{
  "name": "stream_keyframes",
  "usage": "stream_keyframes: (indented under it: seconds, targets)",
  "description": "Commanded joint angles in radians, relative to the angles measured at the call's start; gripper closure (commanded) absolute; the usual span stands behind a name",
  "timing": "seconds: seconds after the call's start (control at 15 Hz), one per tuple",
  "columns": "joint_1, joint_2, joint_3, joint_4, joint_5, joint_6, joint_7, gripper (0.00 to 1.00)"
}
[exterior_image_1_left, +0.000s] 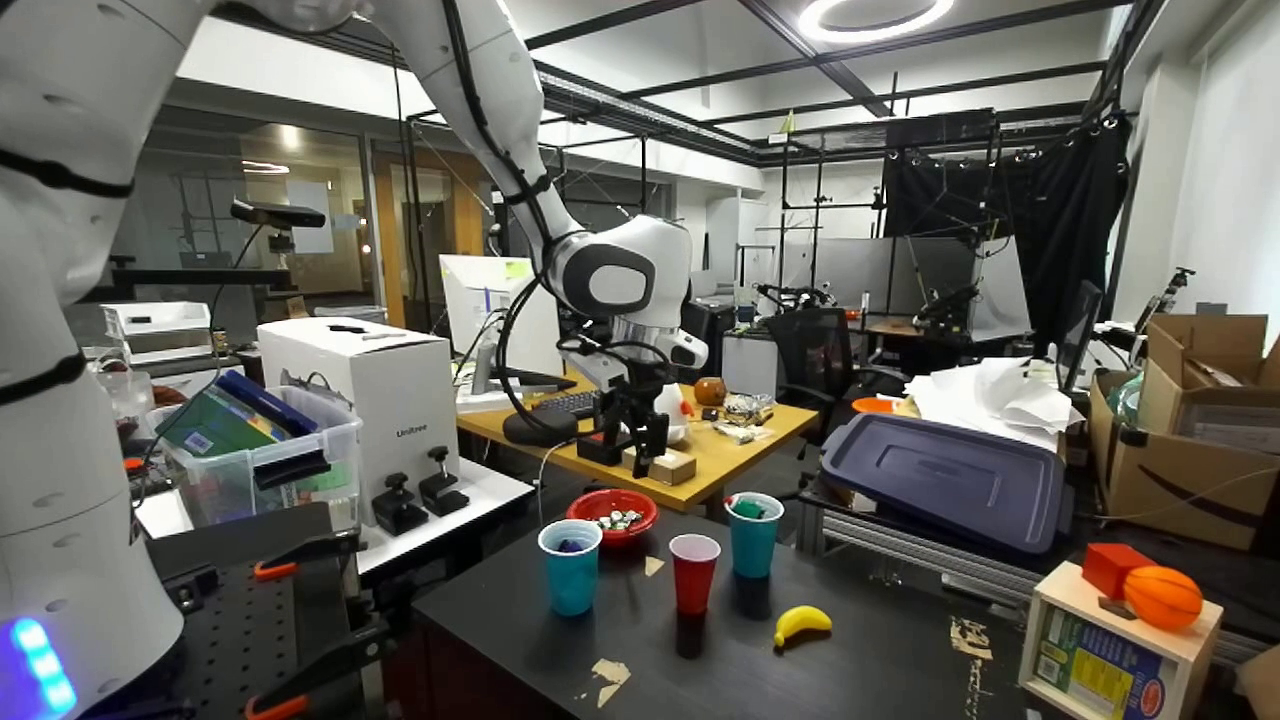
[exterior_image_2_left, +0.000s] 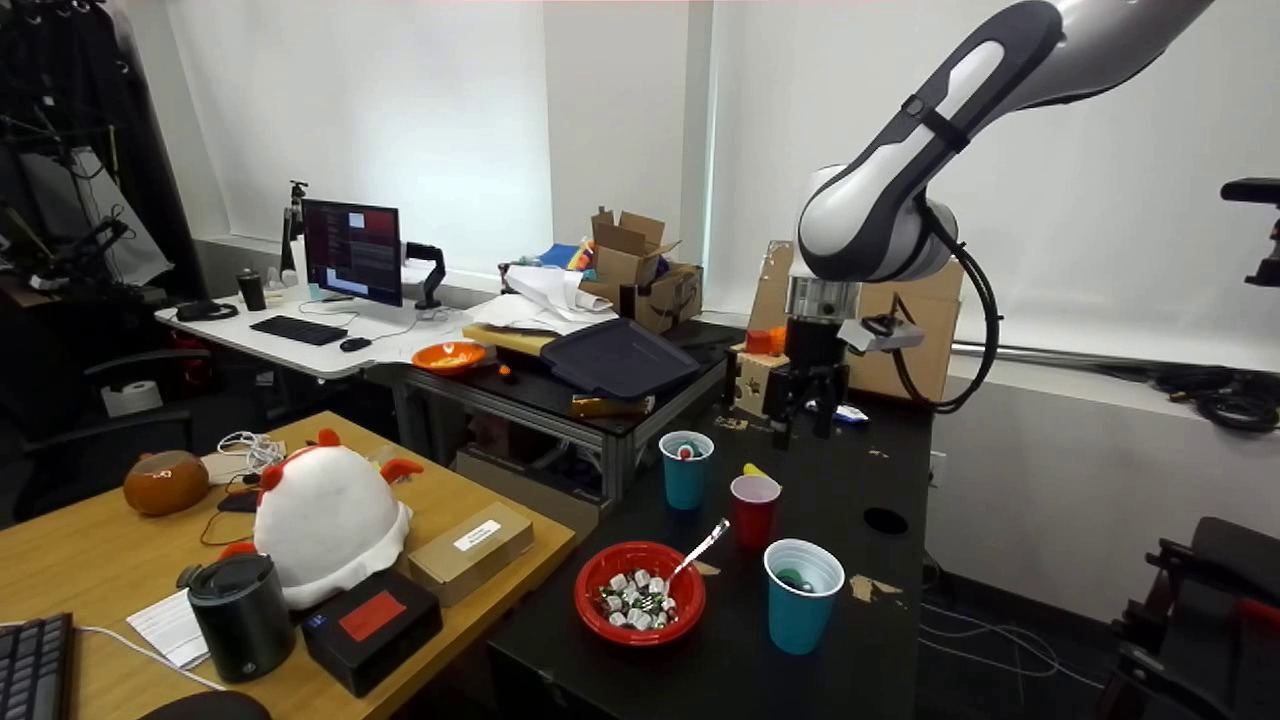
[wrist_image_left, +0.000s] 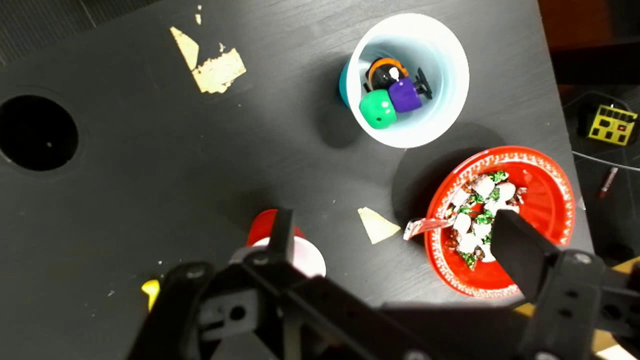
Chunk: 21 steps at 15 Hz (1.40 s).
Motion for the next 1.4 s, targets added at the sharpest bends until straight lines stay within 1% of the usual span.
stream_keyframes:
  seconds: [0.0,0.13,0.33,0.6,0.8,0.93,1.07,1.33]
  targets:
    - [-0.003,-0.077,-0.025,-0.018,-0.049,-0.029,-0.034,0.0]
    - [0.001,-0.111,-0.033,-0.017,-0.069,-0.043,-0.026,0.0]
    - [0.009,-0.163,-0.028,-0.002,-0.07,-0.107,-0.014,0.0]
    - [0.025,-0.222,-0.032,0.029,-0.068,-0.244,0.017,0.0]
    - [0.038,-0.243,-0.044,0.042,-0.092,-0.3,0.042,0.0]
    - [0.043,-0.248,-0.049,0.046,-0.102,-0.305,0.074,0.0]
    - [0.048,-0.251,-0.055,0.04,-0.102,-0.275,0.104,0.0]
    - [0.049,-0.252,-0.056,0.038,-0.095,-0.254,0.121,0.0]
